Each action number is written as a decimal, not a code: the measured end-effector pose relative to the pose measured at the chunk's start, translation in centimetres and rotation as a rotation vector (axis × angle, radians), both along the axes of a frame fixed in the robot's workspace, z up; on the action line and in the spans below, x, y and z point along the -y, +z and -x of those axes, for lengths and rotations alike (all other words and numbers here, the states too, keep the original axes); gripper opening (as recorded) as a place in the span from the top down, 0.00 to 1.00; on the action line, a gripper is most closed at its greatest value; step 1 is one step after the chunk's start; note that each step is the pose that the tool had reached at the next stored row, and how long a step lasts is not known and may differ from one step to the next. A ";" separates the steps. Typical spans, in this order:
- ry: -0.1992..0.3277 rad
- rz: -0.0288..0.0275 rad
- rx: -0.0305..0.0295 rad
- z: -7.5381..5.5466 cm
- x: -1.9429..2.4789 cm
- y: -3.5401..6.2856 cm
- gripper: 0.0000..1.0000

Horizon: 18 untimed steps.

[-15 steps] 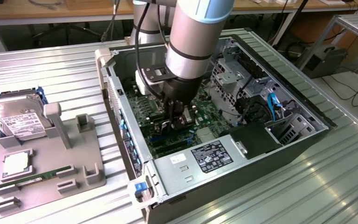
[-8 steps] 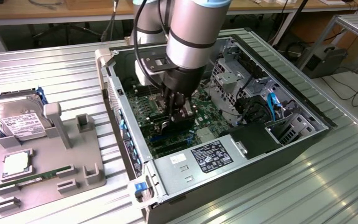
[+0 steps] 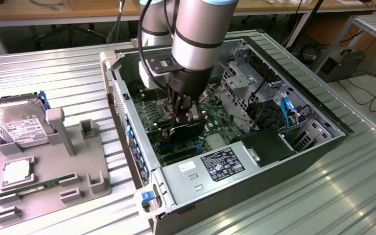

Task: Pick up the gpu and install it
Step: 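Insert the gpu into the slot, then press down on the gpu until it lock into place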

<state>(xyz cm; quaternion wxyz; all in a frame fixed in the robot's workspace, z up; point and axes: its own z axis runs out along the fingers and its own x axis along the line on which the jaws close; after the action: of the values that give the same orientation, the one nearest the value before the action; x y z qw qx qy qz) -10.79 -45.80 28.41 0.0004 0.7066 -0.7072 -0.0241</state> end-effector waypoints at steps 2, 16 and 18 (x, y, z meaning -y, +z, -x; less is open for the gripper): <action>0.000 0.0001 0.0000 0.1 -0.02 -0.20 0.89; 0.002 0.0010 -0.0003 0.3 -0.12 -0.80 0.89; 0.002 0.0009 -0.0002 0.3 -0.18 -0.90 0.89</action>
<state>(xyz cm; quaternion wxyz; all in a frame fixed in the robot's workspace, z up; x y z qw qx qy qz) -11.11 -45.62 27.52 0.0008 0.7075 -0.7063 -0.0239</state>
